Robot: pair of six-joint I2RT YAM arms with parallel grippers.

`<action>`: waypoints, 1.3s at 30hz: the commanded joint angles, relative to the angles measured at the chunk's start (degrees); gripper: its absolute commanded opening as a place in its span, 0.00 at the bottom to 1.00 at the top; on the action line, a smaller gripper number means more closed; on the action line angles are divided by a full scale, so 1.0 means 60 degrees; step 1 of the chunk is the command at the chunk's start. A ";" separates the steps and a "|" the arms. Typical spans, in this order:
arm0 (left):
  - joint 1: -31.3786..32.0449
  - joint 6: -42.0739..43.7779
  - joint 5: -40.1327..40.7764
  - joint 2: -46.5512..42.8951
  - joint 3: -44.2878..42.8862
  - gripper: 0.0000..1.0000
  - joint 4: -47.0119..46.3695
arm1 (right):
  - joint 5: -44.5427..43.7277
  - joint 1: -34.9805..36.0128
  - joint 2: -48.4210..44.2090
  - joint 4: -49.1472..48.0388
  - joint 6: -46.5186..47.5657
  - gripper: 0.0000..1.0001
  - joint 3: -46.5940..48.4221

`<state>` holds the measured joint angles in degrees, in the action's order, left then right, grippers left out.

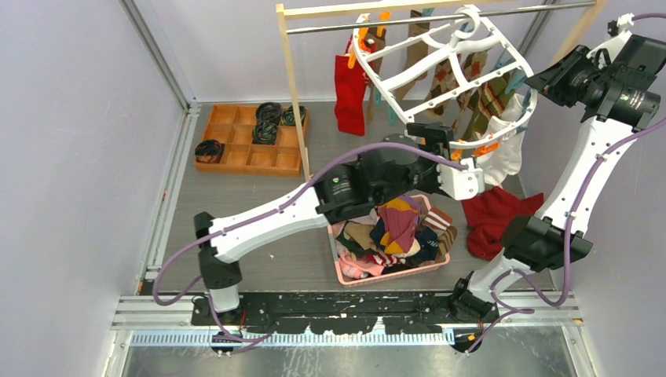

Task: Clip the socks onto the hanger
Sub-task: Adjust the clothesline at the center of the board.

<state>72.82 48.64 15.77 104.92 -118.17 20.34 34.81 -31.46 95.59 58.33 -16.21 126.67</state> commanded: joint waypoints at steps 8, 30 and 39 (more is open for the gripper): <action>0.0023 -0.1255 -0.0776 -0.2231 0.2181 0.80 -0.0855 | 0.0139 0.0190 0.0899 -0.1176 -0.0099 0.22 0.1370; -0.0683 -0.3611 -0.0413 -0.4971 0.5922 0.80 -0.1748 | 0.2460 -0.1144 -0.1558 -0.2577 -0.0473 0.61 -0.1226; -0.1893 -0.4429 -0.1006 -0.5923 0.6980 0.81 -0.2120 | 0.2607 -0.1280 -0.1924 -0.3021 -0.0904 0.65 -0.1492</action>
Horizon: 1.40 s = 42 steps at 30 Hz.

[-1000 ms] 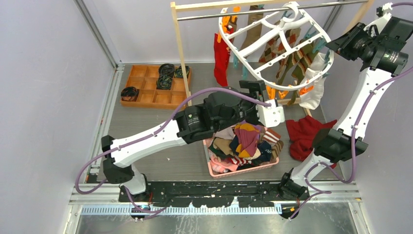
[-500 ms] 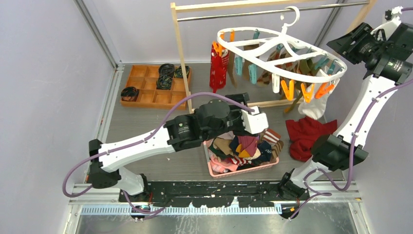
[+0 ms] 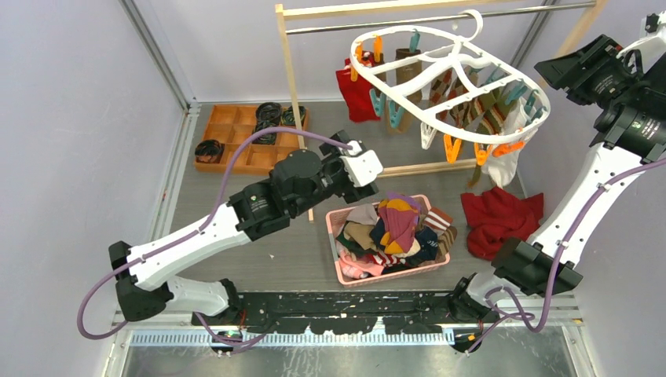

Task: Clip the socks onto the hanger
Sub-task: Adjust the clothesline at the center of the board.

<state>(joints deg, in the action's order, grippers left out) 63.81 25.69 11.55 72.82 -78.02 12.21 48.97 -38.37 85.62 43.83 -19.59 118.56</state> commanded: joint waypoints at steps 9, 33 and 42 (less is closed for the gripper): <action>-0.3134 -0.2553 -0.1869 -0.1461 0.1350 0.89 -0.1358 | 0.0572 -0.1029 -0.0702 -0.1191 0.0028 0.71 -0.0876; -0.6885 -0.4429 -0.3863 0.0597 0.1985 0.61 -0.5236 | -0.0309 -0.1825 -0.1184 -0.1082 0.2237 0.75 -0.3791; -0.6885 -0.3667 -0.1437 0.0872 0.1863 0.17 -0.5666 | -0.0057 -0.1823 -0.0760 -0.1427 0.2536 0.75 -0.4497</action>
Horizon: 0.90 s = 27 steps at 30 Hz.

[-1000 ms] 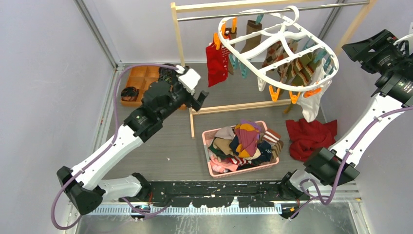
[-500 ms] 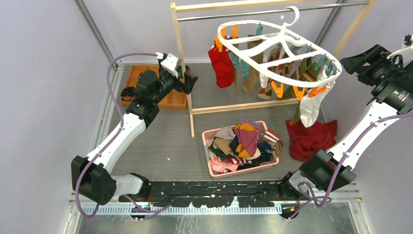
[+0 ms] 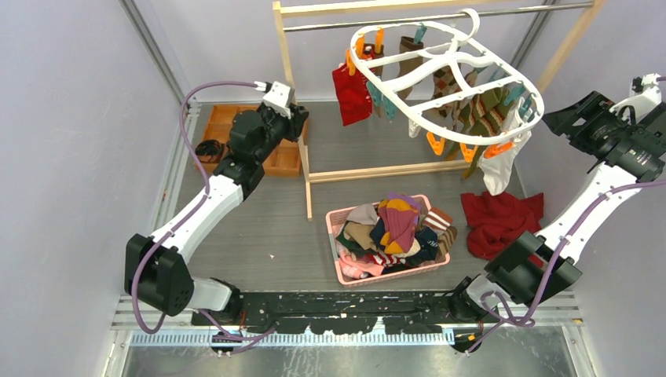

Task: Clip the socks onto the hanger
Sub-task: Adjust the clothesline at the center of the board.

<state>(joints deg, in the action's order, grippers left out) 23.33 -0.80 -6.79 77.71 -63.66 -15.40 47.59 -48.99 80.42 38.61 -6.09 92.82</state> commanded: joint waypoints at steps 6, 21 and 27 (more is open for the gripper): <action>-0.0190 0.1254 0.2793 0.0334 -0.0841 0.07 -0.1158 | 0.0652 -0.0010 0.0280 -0.1014 0.0291 0.75 -0.0619; -0.0930 0.1364 0.3840 0.0668 -0.1197 0.03 -0.0832 | -0.0168 0.2056 0.0232 -0.2047 0.0885 0.77 -0.1678; -0.1361 0.1148 0.3480 0.0971 -0.1492 0.03 -0.0752 | -0.0407 0.2241 0.0512 -0.2455 0.0766 0.77 -0.1333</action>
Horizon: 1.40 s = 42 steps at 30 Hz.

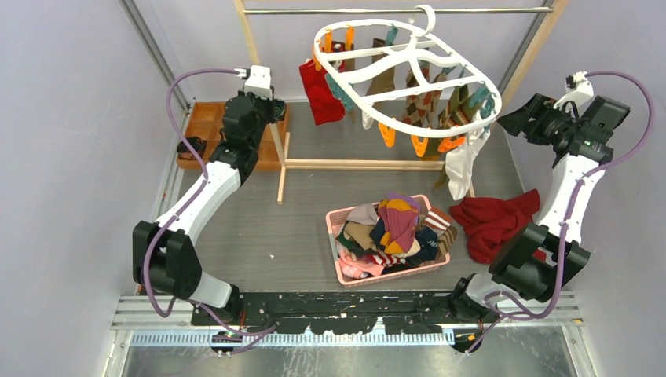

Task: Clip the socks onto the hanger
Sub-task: Adjust the clothesline at the center of the board, then pick up the sock from the bin.

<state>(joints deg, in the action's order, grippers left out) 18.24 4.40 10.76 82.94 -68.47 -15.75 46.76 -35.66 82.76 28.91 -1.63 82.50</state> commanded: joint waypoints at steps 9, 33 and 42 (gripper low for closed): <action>-0.0739 0.0047 -0.0064 0.0670 -0.1195 0.03 -0.0511 | -0.0292 0.0425 0.0486 -0.1102 0.0169 0.76 0.0693; -0.1280 -0.0475 -0.0886 0.1365 -0.1848 0.04 -0.0305 | -0.0917 0.1905 0.2216 -0.2639 0.0032 0.35 0.2393; -0.1326 -0.1050 -0.1470 0.0777 -0.1280 0.45 -0.0521 | -0.0479 0.1675 0.1444 -0.1025 0.1123 0.71 0.2111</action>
<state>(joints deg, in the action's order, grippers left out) 11.73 -0.69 3.77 91.61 -77.03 -15.64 42.50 -23.97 97.21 18.87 0.21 95.68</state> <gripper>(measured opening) 0.321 0.630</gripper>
